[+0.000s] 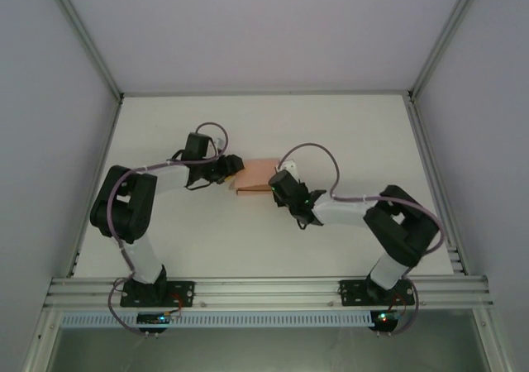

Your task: Assemble paper box

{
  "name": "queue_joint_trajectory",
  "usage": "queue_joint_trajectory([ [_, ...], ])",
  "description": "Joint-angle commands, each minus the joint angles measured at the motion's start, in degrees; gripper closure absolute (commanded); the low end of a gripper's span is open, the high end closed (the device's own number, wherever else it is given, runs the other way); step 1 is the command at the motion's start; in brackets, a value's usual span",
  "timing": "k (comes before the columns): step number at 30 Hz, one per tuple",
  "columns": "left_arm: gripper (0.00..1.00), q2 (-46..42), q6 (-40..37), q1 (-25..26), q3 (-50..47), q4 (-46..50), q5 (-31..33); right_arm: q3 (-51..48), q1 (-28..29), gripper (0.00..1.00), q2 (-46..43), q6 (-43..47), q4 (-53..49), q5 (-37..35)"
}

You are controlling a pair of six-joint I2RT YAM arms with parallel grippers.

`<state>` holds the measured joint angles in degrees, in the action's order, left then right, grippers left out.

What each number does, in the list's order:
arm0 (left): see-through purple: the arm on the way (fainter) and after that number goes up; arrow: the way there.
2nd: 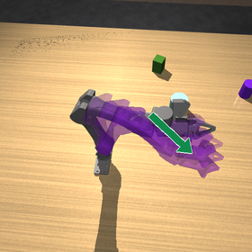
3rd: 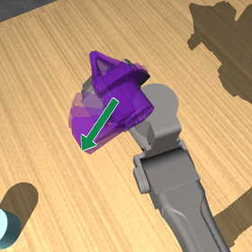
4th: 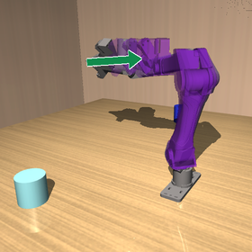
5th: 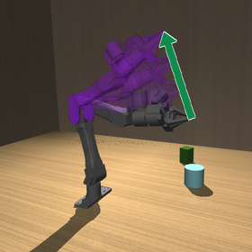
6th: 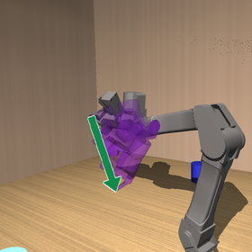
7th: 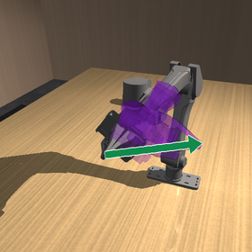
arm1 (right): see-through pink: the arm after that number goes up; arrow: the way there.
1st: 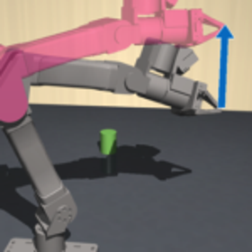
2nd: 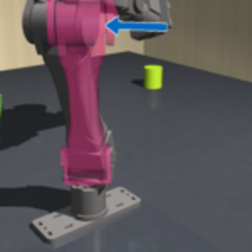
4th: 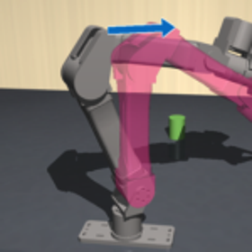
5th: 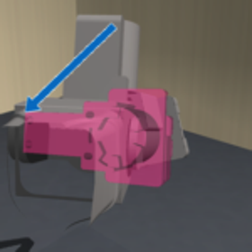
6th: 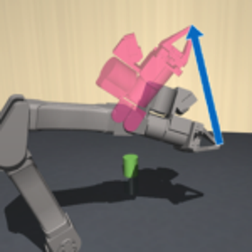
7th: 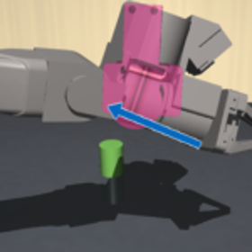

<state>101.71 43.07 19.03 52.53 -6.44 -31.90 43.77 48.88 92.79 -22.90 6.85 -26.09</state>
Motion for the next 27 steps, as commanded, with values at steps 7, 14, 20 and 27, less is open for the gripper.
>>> queue_joint_trajectory([
  [7, 0.62, 5.87, 0.72, -1.93, -3.35, -1.56, 0.1, -9.21, -4.7, 0.19, -16.08, 1.48, -7.39, 14.04],
  [14, 0.73, 9.75, 3.67, -3.33, -5.47, -8.24, -4.68, -10.0, -13.35, 0.01, -19.47, -0.01, -1.0, 31.71],
  [20, 0.77, 10.38, 4.63, -4.79, -8.01, -12.22, -7.03, 0.2, -20.98, 0.01, -10.87, -6.5, -1.76, 44.3],
  [27, 0.77, 10.68, 3.15, -5.27, -8.02, -12.01, -7.03, 14.31, -25.27, 0.01, 4.98, -11.72, -4.14, 58.61],
])
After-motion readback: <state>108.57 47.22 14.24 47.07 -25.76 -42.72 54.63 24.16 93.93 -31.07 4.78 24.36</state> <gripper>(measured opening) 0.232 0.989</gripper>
